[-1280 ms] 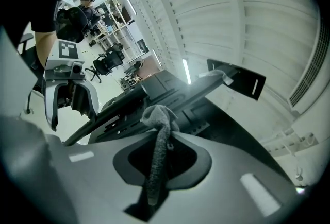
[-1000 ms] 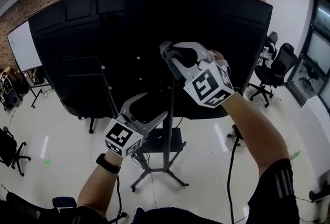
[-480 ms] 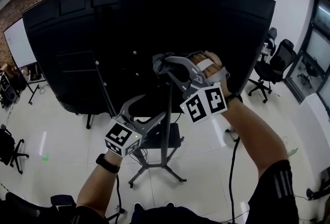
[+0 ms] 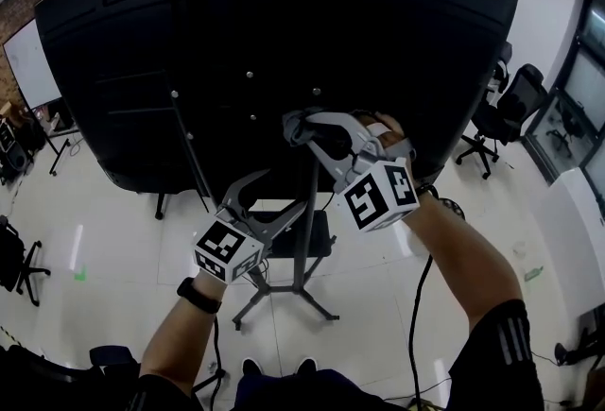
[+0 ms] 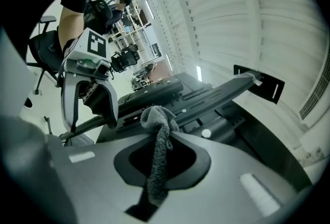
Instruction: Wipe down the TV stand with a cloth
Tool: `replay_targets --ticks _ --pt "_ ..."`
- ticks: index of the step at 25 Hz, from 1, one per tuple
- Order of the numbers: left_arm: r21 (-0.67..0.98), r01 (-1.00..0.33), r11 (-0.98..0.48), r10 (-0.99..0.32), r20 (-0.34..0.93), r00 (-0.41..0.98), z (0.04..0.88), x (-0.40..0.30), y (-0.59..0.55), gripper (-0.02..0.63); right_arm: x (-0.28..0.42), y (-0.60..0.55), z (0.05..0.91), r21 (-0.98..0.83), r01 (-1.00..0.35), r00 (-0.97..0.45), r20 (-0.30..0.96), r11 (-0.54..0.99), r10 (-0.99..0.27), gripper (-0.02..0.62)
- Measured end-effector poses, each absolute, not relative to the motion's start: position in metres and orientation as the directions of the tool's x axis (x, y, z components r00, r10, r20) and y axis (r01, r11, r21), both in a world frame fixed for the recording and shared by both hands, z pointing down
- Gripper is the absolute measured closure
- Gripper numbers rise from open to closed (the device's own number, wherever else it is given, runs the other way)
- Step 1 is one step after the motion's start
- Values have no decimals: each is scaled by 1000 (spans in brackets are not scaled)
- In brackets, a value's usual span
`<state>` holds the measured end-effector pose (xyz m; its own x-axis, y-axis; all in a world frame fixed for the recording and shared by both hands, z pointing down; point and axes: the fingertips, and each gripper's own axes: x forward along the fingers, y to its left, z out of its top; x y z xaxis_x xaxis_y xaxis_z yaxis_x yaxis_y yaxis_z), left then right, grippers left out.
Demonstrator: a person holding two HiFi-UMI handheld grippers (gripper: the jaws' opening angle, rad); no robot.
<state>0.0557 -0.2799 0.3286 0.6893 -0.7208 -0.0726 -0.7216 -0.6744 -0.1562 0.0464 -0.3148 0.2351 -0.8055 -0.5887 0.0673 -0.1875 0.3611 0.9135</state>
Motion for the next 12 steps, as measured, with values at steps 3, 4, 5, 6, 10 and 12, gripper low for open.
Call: replay_targets --ticks 3,4,5,6,10,12 --pt "-142 -722 -678 -722 -58 689 340 56 -282 279 50 -313 250 898 -198 -804 80 392 -589 574" --pt "-137 -721 -679 -722 -53 690 344 56 -282 279 51 -313 255 895 -201 -805 80 398 -588 574" --pt "-131 -722 -680 -723 -47 690 349 56 -283 280 51 -312 259 893 -206 -807 78 401 -586 574" --pt "-126 -722 -681 -723 -41 690 353 56 -284 279 51 -312 262 891 -211 -809 71 401 -583 574" --pt "-108 -722 -684 -724 -23 689 368 55 -288 280 47 -312 277 901 -194 -808 77 387 -585 574" --pt "-101 -724 -683 -726 -19 687 373 54 -291 280 45 -314 289 906 -175 -803 95 385 -588 574"
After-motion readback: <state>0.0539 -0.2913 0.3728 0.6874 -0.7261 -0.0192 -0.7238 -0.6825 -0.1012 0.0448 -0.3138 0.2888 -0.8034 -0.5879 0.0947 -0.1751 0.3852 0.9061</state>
